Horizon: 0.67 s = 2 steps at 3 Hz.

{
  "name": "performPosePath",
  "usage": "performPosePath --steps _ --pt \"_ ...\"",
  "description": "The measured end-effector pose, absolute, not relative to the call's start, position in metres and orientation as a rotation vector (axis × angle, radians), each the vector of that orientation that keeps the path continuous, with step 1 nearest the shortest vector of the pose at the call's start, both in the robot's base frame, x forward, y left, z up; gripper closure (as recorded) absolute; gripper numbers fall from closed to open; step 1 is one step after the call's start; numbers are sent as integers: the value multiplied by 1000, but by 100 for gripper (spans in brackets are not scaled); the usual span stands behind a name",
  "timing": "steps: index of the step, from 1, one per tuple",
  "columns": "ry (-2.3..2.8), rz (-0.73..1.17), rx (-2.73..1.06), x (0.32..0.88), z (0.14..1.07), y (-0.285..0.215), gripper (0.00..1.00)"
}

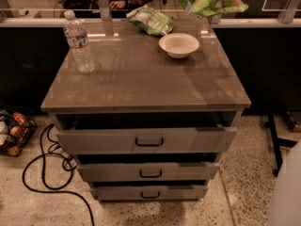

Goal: Pick green rice chip bag from paper bowl and place on counter

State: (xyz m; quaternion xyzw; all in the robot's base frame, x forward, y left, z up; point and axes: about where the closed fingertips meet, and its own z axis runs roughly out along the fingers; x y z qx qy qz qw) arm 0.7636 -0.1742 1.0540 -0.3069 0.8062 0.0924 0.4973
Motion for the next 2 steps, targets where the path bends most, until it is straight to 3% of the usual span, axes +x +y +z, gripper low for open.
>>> performPosePath --steps 2 --pt "1792 363 -878 671 1081 -140 100"
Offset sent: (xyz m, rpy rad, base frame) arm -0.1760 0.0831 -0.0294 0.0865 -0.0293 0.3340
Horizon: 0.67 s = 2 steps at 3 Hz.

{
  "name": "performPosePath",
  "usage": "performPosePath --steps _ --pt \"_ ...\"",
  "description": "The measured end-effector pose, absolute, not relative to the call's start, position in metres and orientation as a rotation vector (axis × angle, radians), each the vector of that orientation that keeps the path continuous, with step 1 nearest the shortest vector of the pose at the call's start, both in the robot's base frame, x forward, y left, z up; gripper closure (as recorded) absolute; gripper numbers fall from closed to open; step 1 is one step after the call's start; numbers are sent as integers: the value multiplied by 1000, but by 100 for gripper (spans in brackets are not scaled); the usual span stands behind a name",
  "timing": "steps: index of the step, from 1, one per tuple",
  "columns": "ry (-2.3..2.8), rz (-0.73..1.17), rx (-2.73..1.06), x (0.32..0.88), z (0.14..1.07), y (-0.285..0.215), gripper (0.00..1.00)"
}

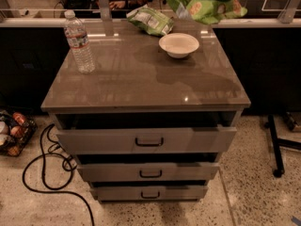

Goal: Pick green rice chip bag from paper bowl and place on counter

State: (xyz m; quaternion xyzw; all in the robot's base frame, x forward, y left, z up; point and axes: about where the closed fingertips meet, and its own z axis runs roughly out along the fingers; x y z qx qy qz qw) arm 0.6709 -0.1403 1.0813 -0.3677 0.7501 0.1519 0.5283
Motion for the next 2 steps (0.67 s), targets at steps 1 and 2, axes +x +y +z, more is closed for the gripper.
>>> performPosePath --steps 1,2 --pt "1790 433 -959 628 1049 -102 100" --pt "1851 470 -1045 612 986 -58 100"
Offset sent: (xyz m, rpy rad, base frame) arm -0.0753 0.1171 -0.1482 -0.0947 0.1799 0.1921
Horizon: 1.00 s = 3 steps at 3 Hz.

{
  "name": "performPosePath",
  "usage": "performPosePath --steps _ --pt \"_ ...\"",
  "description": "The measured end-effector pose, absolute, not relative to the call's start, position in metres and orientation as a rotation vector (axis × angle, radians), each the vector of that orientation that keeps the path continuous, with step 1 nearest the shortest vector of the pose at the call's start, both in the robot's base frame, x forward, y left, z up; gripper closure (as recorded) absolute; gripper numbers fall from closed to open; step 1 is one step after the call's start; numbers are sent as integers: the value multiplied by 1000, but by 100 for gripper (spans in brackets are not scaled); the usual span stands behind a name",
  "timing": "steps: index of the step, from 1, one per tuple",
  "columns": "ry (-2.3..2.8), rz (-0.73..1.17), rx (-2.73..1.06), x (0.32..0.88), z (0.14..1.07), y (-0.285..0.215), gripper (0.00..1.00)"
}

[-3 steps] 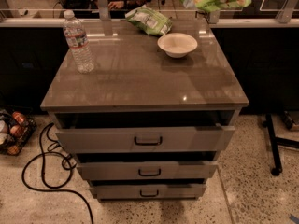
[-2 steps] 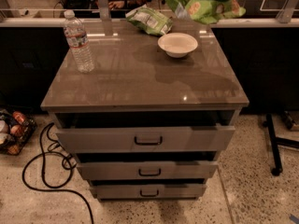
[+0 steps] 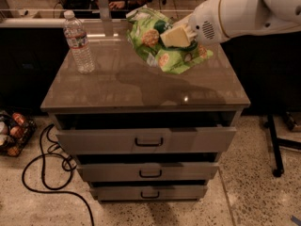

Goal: Pick green rice chip bag from paper bowl and place on counter

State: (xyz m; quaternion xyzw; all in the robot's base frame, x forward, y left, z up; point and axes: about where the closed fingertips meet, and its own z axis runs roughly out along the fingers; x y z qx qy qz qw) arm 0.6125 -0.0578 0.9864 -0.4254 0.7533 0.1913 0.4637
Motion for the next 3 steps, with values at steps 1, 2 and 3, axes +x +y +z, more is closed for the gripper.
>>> performPosePath --steps 1,2,3 --pt "1869 486 -1102 618 958 -28 100" --pt "1847 507 -1163 621 948 -1 100" --pt "1847 509 -1165 620 948 1 82"
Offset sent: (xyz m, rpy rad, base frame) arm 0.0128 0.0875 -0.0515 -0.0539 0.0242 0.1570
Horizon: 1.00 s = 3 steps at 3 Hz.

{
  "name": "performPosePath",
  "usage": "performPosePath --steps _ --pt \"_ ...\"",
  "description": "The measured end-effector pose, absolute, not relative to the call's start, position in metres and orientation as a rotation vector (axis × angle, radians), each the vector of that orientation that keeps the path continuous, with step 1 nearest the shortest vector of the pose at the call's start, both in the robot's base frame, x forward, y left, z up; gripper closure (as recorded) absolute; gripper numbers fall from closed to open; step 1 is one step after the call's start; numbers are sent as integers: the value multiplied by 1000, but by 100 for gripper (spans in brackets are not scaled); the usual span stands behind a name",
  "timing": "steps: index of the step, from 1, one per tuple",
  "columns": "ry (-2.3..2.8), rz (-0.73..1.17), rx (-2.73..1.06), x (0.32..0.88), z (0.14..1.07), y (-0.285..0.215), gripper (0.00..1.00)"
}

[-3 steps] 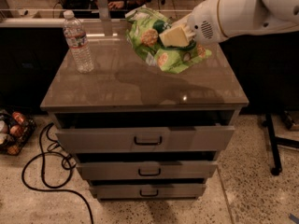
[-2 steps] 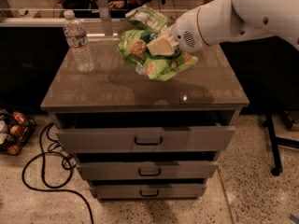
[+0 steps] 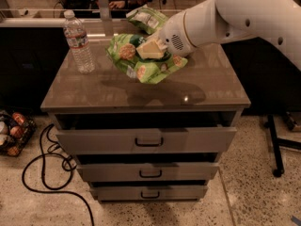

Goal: Pick green rice chip bag from paper bowl and place on counter

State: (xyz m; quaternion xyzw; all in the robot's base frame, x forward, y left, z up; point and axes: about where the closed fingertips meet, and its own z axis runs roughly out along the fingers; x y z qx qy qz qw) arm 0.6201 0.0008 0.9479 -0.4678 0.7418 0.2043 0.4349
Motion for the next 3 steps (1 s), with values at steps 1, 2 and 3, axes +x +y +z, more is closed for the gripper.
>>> performPosePath --steps 1,2,3 --pt "1846 510 -1168 619 948 3 57" --pt "1844 512 -1172 619 947 5 35" --pt "1843 513 -1175 618 947 6 12"
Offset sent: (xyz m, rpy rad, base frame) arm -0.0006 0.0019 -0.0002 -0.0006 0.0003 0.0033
